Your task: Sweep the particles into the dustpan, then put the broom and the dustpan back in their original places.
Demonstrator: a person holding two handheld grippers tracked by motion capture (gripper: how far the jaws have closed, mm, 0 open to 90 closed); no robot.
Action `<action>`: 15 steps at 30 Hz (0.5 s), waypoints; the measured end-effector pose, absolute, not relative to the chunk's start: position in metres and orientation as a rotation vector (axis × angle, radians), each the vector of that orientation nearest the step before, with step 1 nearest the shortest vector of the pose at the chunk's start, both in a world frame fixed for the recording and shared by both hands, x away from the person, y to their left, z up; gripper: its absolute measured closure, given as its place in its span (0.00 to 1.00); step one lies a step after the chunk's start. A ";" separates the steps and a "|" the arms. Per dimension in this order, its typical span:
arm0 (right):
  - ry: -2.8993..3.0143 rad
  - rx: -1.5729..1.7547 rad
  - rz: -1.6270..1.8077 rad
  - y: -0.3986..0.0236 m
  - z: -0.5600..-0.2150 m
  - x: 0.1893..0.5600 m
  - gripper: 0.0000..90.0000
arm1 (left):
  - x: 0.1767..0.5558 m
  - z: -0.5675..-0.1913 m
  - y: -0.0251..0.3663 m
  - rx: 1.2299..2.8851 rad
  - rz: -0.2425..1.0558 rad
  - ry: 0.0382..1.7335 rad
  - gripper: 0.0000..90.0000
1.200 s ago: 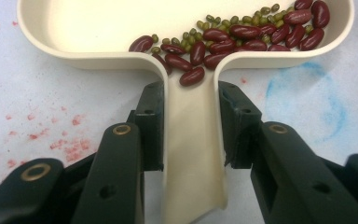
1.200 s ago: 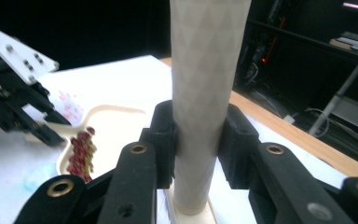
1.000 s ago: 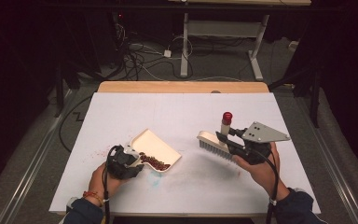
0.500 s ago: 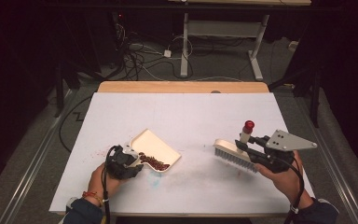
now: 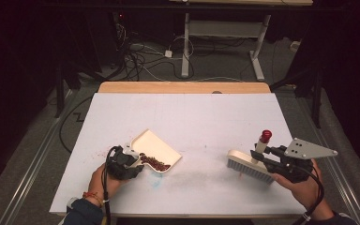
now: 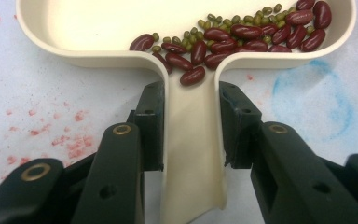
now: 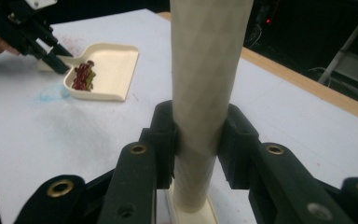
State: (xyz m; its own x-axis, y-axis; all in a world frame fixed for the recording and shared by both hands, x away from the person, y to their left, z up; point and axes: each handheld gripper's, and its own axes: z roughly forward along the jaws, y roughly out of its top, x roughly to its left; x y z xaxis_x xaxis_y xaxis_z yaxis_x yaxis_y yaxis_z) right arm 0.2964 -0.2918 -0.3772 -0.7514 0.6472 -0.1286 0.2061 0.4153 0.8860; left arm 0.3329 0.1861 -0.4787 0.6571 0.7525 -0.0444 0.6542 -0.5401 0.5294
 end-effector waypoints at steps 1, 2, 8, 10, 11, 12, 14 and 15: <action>2.226 0.719 1.292 -0.294 -0.377 0.296 0.78 | 0.333 -0.479 0.186 2.362 0.255 1.093 0.71; 2.227 0.715 1.297 -0.296 -0.377 0.296 0.78 | 0.333 -0.479 0.187 2.359 0.254 1.094 0.71; 2.258 0.707 1.284 -0.302 -0.375 0.295 0.78 | 0.337 -0.480 0.188 2.350 0.252 1.104 0.71; 2.271 0.694 1.278 -0.303 -0.372 0.293 0.78 | 0.338 -0.480 0.188 2.351 0.253 1.105 0.71; 2.285 0.691 1.273 -0.303 -0.371 0.293 0.78 | 0.338 -0.480 0.188 2.349 0.253 1.107 0.71; 2.295 0.684 1.272 -0.304 -0.370 0.293 0.78 | 0.339 -0.480 0.188 2.348 0.253 1.107 0.71; 2.302 0.683 1.273 -0.304 -0.369 0.293 0.78 | 0.339 -0.480 0.189 2.345 0.254 1.110 0.71; 2.308 0.680 1.275 -0.304 -0.369 0.294 0.78 | 0.340 -0.480 0.189 2.345 0.254 1.110 0.71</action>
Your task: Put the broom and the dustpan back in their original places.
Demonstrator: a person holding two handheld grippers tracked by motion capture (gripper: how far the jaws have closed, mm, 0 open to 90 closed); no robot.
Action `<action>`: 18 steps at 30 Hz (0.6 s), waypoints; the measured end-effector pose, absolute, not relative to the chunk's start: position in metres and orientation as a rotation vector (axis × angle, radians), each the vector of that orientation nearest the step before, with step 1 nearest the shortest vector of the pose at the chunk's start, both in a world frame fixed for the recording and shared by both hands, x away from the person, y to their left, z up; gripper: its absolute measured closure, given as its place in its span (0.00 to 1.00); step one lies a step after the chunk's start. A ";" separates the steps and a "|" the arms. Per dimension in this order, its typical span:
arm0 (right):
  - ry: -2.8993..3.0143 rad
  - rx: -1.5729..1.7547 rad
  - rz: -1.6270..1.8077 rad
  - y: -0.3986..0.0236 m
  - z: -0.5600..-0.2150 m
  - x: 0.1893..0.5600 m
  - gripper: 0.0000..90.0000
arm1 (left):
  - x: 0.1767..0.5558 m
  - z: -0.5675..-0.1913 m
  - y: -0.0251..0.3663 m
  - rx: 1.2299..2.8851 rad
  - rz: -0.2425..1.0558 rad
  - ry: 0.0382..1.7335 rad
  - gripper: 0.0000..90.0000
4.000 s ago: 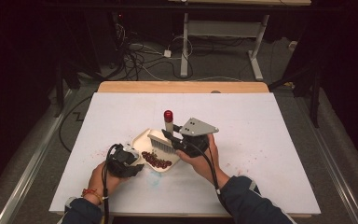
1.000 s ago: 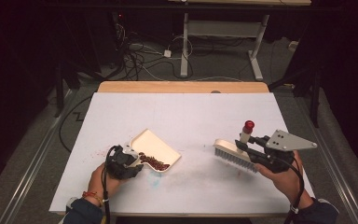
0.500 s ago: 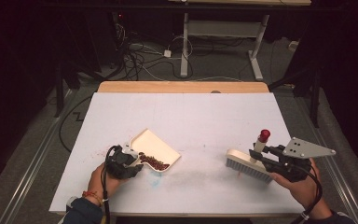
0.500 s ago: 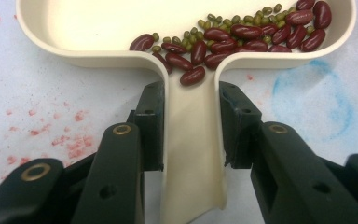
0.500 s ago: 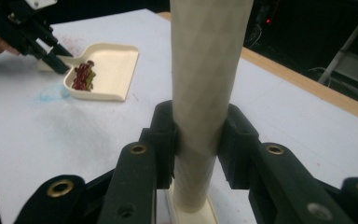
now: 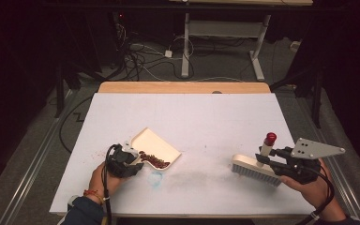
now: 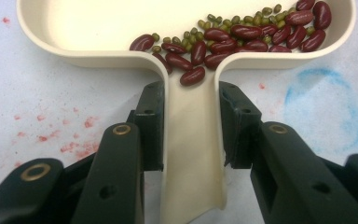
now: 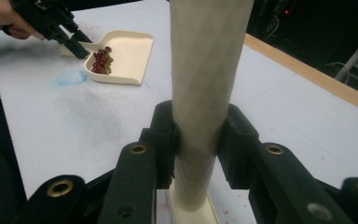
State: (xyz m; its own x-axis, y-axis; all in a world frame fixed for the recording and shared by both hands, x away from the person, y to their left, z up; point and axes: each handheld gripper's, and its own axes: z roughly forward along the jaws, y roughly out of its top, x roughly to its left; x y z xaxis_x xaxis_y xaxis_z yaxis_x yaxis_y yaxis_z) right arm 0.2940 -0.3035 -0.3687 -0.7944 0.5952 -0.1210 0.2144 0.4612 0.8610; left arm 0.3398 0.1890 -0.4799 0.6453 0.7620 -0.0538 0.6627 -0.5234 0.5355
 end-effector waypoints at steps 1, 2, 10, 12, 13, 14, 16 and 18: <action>2.315 0.678 1.276 -0.303 -0.369 0.295 0.78 | 0.340 -0.480 0.189 2.345 0.259 1.111 0.71; 2.318 0.681 1.281 -0.302 -0.370 0.295 0.78 | 0.341 -0.480 0.189 2.343 0.260 1.114 0.71; 2.354 0.696 1.300 -0.302 -0.373 0.305 0.78 | 0.347 -0.481 0.189 2.316 0.279 1.153 0.71; 2.370 0.696 1.290 -0.304 -0.372 0.310 0.78 | 0.348 -0.482 0.189 2.300 0.284 1.170 0.71; 2.367 0.699 1.279 -0.305 -0.371 0.313 0.78 | 0.348 -0.482 0.190 2.292 0.288 1.180 0.71; 2.363 0.703 1.274 -0.306 -0.371 0.315 0.78 | 0.349 -0.482 0.190 2.287 0.293 1.189 0.71; 2.371 0.702 1.275 -0.307 -0.371 0.321 0.77 | 0.350 -0.482 0.191 2.274 0.295 1.208 0.71; 2.364 0.711 1.261 -0.308 -0.370 0.327 0.76 | 0.352 -0.483 0.191 2.263 0.311 1.227 0.71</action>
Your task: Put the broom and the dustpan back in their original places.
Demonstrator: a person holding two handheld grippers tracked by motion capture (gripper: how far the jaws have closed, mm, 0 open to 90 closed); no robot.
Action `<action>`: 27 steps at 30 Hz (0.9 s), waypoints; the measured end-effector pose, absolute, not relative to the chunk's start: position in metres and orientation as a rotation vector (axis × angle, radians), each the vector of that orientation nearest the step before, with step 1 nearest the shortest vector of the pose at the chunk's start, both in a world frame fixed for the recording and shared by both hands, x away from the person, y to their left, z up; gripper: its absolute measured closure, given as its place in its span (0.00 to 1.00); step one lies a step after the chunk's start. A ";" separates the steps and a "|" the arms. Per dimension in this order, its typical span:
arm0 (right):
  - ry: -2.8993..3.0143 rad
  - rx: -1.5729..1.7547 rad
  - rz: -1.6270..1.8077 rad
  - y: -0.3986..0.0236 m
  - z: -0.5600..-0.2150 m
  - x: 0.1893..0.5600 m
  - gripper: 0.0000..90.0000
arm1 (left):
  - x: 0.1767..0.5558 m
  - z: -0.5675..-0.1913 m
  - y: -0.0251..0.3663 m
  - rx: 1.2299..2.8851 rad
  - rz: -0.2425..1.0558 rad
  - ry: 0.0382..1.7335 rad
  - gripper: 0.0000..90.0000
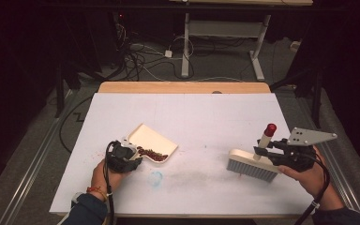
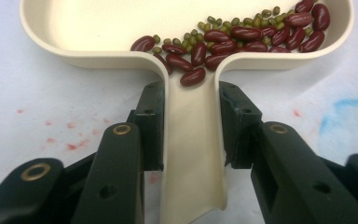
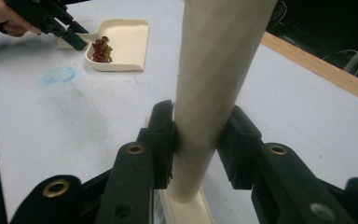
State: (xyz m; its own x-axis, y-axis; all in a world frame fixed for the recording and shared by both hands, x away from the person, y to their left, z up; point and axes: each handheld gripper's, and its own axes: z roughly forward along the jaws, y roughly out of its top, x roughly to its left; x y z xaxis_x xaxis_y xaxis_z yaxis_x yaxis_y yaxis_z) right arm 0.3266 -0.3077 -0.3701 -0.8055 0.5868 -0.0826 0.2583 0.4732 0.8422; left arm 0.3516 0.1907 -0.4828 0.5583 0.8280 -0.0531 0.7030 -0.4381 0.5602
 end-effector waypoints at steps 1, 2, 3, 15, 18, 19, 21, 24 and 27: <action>2.365 0.715 1.260 -0.308 -0.370 0.330 0.76 | 0.352 -0.483 0.191 2.262 0.312 1.232 0.71; 2.360 0.723 1.258 -0.308 -0.370 0.334 0.75 | 0.353 -0.483 0.191 2.255 0.314 1.239 0.71; 2.354 0.738 1.253 -0.308 -0.370 0.338 0.74 | 0.354 -0.483 0.192 2.251 0.318 1.246 0.71; 2.370 0.762 1.167 -0.291 -0.376 0.388 0.69 | 0.359 -0.486 0.212 2.180 0.361 1.341 0.71; 2.360 0.767 1.145 -0.286 -0.380 0.398 0.68 | 0.360 -0.487 0.217 2.153 0.394 1.376 0.71; 2.360 0.775 1.136 -0.284 -0.381 0.401 0.68 | 0.360 -0.487 0.219 2.135 0.383 1.388 0.71; 2.352 0.797 1.121 -0.282 -0.384 0.407 0.67 | 0.360 -0.488 0.220 2.114 0.366 1.398 0.70; 2.337 0.837 1.092 -0.279 -0.389 0.417 0.67 | 0.359 -0.488 0.220 2.100 0.353 1.402 0.68; 2.314 0.879 1.069 -0.275 -0.394 0.426 0.66 | 0.357 -0.488 0.217 2.110 0.345 1.385 0.62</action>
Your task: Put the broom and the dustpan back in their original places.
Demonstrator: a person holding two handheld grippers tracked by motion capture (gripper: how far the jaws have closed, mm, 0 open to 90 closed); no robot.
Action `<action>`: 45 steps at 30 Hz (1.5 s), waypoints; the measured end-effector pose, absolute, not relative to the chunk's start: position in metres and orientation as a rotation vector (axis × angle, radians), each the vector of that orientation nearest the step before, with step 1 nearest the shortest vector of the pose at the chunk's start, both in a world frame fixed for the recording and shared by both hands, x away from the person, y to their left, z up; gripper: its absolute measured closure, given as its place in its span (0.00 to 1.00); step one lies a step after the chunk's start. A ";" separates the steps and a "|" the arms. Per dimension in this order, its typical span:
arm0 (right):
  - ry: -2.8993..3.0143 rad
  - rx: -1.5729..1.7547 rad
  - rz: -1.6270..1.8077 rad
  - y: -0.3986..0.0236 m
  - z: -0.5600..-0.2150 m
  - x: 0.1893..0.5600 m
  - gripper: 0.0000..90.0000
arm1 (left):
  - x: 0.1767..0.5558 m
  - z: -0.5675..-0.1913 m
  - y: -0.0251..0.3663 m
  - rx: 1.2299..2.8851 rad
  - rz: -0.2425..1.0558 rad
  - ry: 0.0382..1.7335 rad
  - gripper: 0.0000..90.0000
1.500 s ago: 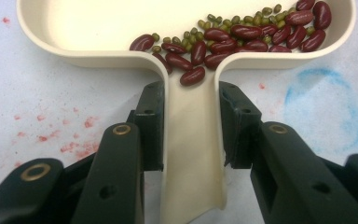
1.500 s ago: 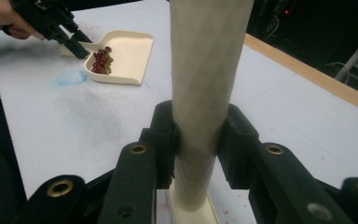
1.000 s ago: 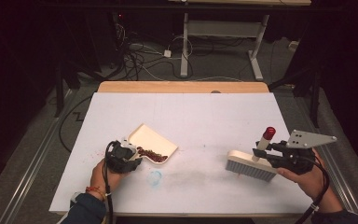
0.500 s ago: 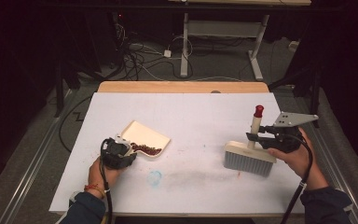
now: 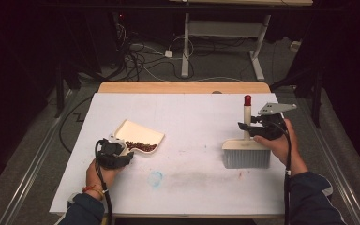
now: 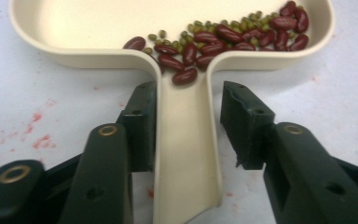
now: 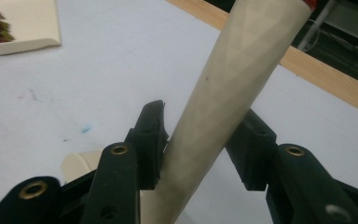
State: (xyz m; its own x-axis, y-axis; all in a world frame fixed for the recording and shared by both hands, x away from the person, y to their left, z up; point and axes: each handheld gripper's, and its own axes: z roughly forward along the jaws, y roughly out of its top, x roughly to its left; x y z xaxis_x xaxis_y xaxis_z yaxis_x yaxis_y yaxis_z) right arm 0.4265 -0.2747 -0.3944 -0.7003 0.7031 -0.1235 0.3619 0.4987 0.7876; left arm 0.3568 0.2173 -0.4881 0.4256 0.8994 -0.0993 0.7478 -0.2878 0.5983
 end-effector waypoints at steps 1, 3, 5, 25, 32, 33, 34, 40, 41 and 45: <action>2.309 0.887 1.051 -0.273 -0.397 0.429 0.65 | 0.355 -0.488 0.216 2.105 0.329 1.380 0.61; 2.305 0.891 1.014 -0.268 -0.402 0.435 0.65 | 0.351 -0.488 0.213 2.112 0.314 1.360 0.59; 2.303 0.910 0.996 -0.265 -0.406 0.440 0.65 | 0.346 -0.486 0.209 2.131 0.323 1.330 0.58; 2.199 1.134 0.768 -0.242 -0.448 0.478 0.64 | 0.317 -0.481 0.202 2.157 0.331 1.098 0.50; 2.157 1.182 0.762 -0.248 -0.446 0.477 0.66 | 0.309 -0.477 0.201 2.151 0.458 0.996 0.42; 2.156 1.185 0.769 -0.248 -0.445 0.477 0.65 | 0.308 -0.477 0.201 2.152 0.481 0.974 0.41; 2.157 1.188 0.781 -0.249 -0.445 0.476 0.65 | 0.307 -0.477 0.202 2.148 0.494 0.953 0.41; 2.142 1.178 0.886 -0.251 -0.438 0.471 0.61 | 0.304 -0.475 0.201 2.136 0.536 0.911 0.35; 2.140 1.175 0.898 -0.252 -0.437 0.470 0.61 | 0.304 -0.475 0.201 2.138 0.540 0.902 0.36; 2.134 1.159 0.946 -0.252 -0.432 0.466 0.59 | 0.303 -0.475 0.201 2.141 0.587 0.908 0.26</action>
State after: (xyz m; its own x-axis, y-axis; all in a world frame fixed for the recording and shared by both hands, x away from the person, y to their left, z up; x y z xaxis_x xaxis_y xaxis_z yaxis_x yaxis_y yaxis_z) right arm 0.4658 -0.2517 -0.4324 -0.4919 0.8627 -0.1177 0.4923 0.3871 0.7796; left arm 0.3029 0.2009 -0.4752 0.6472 0.7523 0.1230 0.4214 -0.4876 0.7646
